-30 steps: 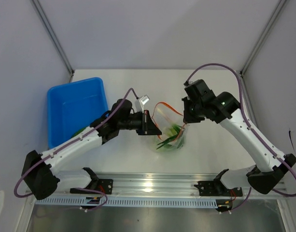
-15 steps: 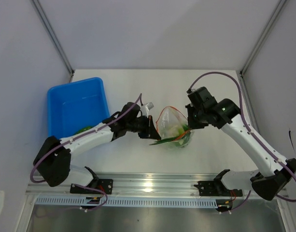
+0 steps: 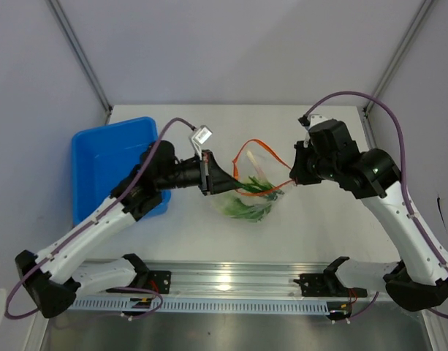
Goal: Place the food in the zip-top bag and seal the zipper
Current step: Adjust the zipper food storage bag at the center of the board, then place the fake vegetable in the zipper food storage bag.
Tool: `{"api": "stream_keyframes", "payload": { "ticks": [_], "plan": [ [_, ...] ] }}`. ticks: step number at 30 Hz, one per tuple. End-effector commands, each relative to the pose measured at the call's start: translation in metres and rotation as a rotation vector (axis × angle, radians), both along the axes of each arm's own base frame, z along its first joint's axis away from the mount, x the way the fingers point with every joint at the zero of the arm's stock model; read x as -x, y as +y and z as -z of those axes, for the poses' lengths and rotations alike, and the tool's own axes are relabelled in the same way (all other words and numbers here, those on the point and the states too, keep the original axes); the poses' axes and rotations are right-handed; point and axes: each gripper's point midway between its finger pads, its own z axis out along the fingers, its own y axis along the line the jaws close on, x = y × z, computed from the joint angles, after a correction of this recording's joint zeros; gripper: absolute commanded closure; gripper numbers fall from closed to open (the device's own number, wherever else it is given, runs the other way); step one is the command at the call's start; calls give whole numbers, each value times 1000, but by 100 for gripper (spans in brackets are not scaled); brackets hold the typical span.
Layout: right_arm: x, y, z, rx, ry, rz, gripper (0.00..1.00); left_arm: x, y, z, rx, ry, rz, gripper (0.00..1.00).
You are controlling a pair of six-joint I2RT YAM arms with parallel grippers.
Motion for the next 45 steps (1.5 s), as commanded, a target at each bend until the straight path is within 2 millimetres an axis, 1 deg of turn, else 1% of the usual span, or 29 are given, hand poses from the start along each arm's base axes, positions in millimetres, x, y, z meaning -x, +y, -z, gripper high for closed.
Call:
{"api": "stream_keyframes", "payload": {
  "ticks": [1,2,4,5,7,9,10,11,12,13,14,15,16,18,21,22,23,24,25,28,29,31,33,36,37,40,42,43,45],
  "plan": [
    [-2,-5,28,45,41,19,100,-4,-11,128,-220,272,34,99],
    [0,-7,51,79,86,18,100,-1,-10,150,-250,323,42,100],
    [0,-7,67,96,110,20,100,-2,-14,160,-244,339,56,99],
    [3,-8,78,110,137,21,100,2,-13,168,-246,358,58,100],
    [3,-6,79,99,137,16,100,0,-13,160,-233,336,51,99],
    [3,-3,74,82,126,7,100,-2,-10,153,-239,310,31,99],
    [3,-3,70,75,118,2,99,-5,-11,146,-232,294,26,99],
    [3,-2,68,74,114,-3,95,-6,-10,143,-234,279,24,100],
    [2,0,61,66,103,-21,85,-6,-10,141,-238,275,24,99],
    [3,1,58,63,99,-30,67,-7,-10,134,-233,265,25,99],
    [2,2,55,59,94,-39,59,-6,-10,133,-233,263,30,99],
    [1,4,47,48,76,-49,54,-5,-10,131,-231,261,30,99],
    [2,4,43,51,66,-63,47,-6,-11,125,-223,250,32,99],
    [1,2,26,41,15,-71,40,-5,-10,120,-215,243,33,99],
    [-1,1,11,31,-29,-77,36,-4,-10,107,-197,229,34,100],
    [-2,1,2,22,-47,-78,32,-4,-10,97,-180,209,35,99],
    [-3,2,1,23,-46,-78,32,-3,-9,95,-177,208,35,99],
    [-5,3,4,35,-30,-81,32,-3,-9,92,-173,204,35,99],
    [-5,5,5,35,-24,-89,32,-4,-9,84,-162,184,33,99],
    [-4,16,11,21,5,-138,35,-8,-10,81,-172,171,20,99],
    [1,24,12,-6,22,-177,37,-10,-10,82,-178,174,19,99],
    [4,37,7,-58,16,-230,45,-10,-13,84,-184,186,28,99],
    [14,54,5,-111,31,-310,50,-11,-14,86,-176,192,25,99],
    [18,63,14,-111,57,-340,56,-10,-15,87,-175,196,27,99],
    [16,62,18,-105,62,-328,58,-10,-15,88,-175,196,28,100],
    [4,44,28,-21,46,-220,59,-10,-14,88,-176,196,26,99],
    [5,34,33,23,56,-190,58,-10,-13,89,-180,196,25,99],
    [-1,25,35,63,42,-156,57,-10,-13,90,-181,196,23,100],
    [-3,18,40,101,48,-125,56,-10,-13,93,-185,202,25,99]
  ]
}}
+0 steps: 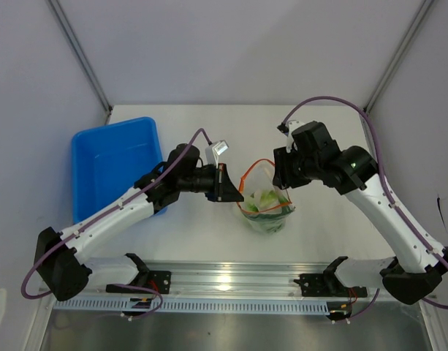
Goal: Place the food in the zip-top bag and seal the zipper
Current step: Place the fake vegetable in the zipper food storage bag, then pick up the fake vegetable from the bin.
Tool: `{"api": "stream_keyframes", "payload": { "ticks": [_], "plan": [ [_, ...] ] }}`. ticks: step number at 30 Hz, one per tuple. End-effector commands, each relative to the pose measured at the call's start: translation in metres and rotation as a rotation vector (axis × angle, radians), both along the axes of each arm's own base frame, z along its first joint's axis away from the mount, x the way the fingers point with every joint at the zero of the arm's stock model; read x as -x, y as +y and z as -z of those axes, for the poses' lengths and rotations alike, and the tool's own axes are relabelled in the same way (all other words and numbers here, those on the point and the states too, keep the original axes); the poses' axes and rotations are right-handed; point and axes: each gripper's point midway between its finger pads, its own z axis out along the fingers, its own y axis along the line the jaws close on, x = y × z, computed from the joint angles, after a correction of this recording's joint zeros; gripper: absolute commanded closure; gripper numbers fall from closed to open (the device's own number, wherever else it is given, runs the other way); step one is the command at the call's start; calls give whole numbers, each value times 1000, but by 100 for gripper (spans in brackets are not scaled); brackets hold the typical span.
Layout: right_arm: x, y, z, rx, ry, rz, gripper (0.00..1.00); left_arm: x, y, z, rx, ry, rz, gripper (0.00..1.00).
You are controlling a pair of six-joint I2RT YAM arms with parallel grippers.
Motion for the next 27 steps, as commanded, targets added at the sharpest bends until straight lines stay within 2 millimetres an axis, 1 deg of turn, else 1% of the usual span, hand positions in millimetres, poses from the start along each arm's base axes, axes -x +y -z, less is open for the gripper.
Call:
{"api": "stream_keyframes", "payload": {
  "ticks": [1,4,5,7,8,11,12,13,14,15,16,17,19,20,22,24,25,26,27],
  "plan": [
    [-15,-25,7,117,-47,107,55,-3,-3,-12,29,-41,10,99],
    [-24,-31,15,146,-39,128,55,-3,-4,-10,25,-37,16,99],
    [-28,-30,16,146,-40,128,55,-3,-4,-10,24,-37,14,99],
    [-35,-29,27,166,-22,119,55,-2,-3,-10,25,-40,13,99],
    [-41,-27,29,161,-27,121,55,-2,-2,-11,24,-42,13,99],
    [-56,-26,47,175,-1,105,56,-1,1,-9,16,-44,4,99],
    [-61,-24,56,175,29,99,57,-2,1,-9,19,-52,-1,100],
    [-68,-22,59,166,31,101,59,-2,2,-10,20,-57,-7,100],
    [-73,-23,61,157,32,100,69,-2,2,-9,18,-60,-8,99],
    [-77,-19,62,145,36,91,78,-3,3,-7,8,-58,-15,99],
    [-82,-16,59,134,17,91,88,-4,4,-9,7,-61,-21,99],
    [-81,-11,57,109,19,73,100,-5,4,-9,1,-61,-27,99],
    [-82,-4,54,79,21,52,100,-9,6,-8,-8,-74,-54,98],
    [-81,-2,54,71,22,44,100,-11,7,-8,-10,-85,-65,93],
    [-80,1,47,41,0,43,100,-19,12,-8,-24,-113,-115,89],
    [-79,0,45,26,-7,59,100,-25,17,-11,-37,-149,-154,69],
    [-78,0,38,8,-26,62,100,-30,23,-10,-55,-160,-194,62],
    [-76,1,35,-4,-29,62,100,-30,25,-15,-46,-186,-203,51],
    [-75,1,32,-12,-34,63,100,-32,27,-17,-49,-201,-216,42]
  ]
}}
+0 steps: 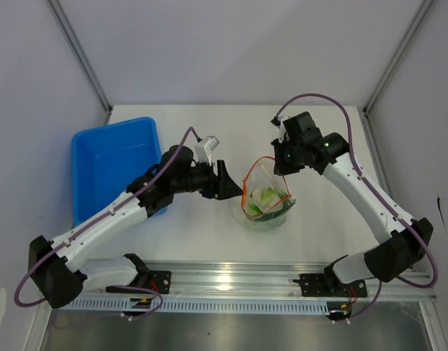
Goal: Place the food in the zip-top bag and seal the zipper
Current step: Pick up the fake vegetable from the bin.
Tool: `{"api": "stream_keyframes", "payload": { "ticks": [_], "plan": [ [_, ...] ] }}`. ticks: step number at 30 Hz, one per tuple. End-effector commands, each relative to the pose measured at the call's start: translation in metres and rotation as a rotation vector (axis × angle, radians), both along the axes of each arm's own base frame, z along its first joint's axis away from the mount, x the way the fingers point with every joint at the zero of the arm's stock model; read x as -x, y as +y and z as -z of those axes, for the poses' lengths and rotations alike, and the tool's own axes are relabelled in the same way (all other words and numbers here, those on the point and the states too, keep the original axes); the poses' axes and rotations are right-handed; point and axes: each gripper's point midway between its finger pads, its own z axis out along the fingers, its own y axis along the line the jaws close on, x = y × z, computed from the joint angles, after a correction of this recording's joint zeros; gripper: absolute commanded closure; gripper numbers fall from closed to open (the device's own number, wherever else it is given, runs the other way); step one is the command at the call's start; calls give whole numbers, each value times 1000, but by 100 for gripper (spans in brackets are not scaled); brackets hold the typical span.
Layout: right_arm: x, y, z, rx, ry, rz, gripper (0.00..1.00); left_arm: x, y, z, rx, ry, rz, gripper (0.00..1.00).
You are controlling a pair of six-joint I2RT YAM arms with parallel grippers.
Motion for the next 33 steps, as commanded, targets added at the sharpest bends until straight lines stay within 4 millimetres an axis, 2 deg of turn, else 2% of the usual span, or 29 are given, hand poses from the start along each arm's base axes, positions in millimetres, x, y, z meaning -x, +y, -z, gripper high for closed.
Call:
{"api": "stream_keyframes", "payload": {
  "ticks": [1,2,3,7,8,10,11,13,14,15,16,19,24,26,27,30,33],
  "plan": [
    [-1,8,-33,-96,-104,-4,100,-14,15,-22,-1,-118,-96,29],
    [0,7,-36,-100,-109,4,100,-15,18,-23,-12,-132,-110,2],
    [0,7,-39,-102,-112,15,100,-14,23,-30,-5,-154,-120,0],
    [4,9,-43,-129,-111,56,100,-16,51,-45,-29,-228,-234,0],
    [3,10,-42,-135,-108,64,100,-21,66,-39,-76,-228,-307,1],
    [2,15,-42,-153,-92,67,100,-27,88,-50,-90,-229,-397,0],
    [3,19,-40,-163,-78,56,100,-32,101,-49,-122,-220,-455,0],
    [1,23,-35,-161,-59,52,100,-37,124,-34,-215,-152,-529,0],
    [0,23,-33,-160,-51,53,100,-40,142,-33,-258,-114,-588,0],
    [-1,25,-28,-155,-35,54,100,-48,148,-33,-271,-111,-626,1],
    [-2,25,-27,-153,-35,50,100,-51,170,-16,-354,-50,-711,1],
    [-3,22,-19,-129,-13,51,100,-51,205,0,-433,64,-860,1],
    [-4,16,-35,-168,44,54,100,-40,234,18,-534,196,-993,2],
    [-4,15,-30,-159,84,57,100,-31,247,28,-583,284,-1032,1],
    [-7,14,-33,-160,85,55,100,-30,250,27,-578,310,-1049,1],
    [-12,7,-28,-116,101,47,100,-33,259,37,-657,328,-1026,0],
    [-20,0,-20,-116,127,80,100,-26,277,50,-763,361,-1048,1]
  ]
}}
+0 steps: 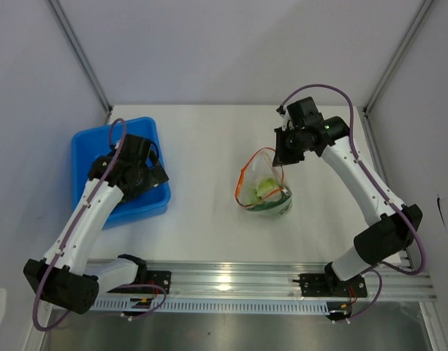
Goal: Place the food in the zip-top bag and seal the zipper
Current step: Pick up the fake vegetable from the bin.
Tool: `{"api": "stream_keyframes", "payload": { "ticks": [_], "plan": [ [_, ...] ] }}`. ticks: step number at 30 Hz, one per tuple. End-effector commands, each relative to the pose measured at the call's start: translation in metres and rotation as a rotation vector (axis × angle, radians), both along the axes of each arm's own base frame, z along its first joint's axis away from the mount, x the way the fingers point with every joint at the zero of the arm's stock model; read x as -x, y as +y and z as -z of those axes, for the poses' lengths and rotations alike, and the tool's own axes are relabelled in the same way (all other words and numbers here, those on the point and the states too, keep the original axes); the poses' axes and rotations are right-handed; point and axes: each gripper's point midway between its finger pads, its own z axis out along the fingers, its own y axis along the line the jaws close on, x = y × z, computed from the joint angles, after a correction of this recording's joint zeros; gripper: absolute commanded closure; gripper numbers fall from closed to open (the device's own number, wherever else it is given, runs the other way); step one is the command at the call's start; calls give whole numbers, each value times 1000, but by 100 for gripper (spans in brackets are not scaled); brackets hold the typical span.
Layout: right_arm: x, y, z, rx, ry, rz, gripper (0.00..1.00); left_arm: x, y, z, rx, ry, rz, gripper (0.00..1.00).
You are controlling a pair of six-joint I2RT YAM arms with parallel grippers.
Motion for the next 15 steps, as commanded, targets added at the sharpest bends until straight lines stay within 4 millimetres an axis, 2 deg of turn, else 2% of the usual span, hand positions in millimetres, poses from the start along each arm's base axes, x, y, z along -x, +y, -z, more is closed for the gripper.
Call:
{"api": "stream_keyframes", "payload": {
  "ticks": [1,3,6,9,12,15],
  "plan": [
    [-3,-2,-4,-30,24,-5,100,11,26,10,-70,84,-60,1],
    [-8,0,6,-34,53,0,100,5,26,18,-15,86,-95,0],
    [-16,4,9,-31,67,-9,100,-6,41,28,-27,115,-169,0],
    [-26,5,10,-34,74,-4,100,-22,66,31,-86,121,-247,1],
    [-37,5,7,-47,72,3,100,-40,81,38,-92,119,-289,0],
    [-47,2,5,-69,70,22,100,-43,97,58,-40,183,-397,1]
  ]
}}
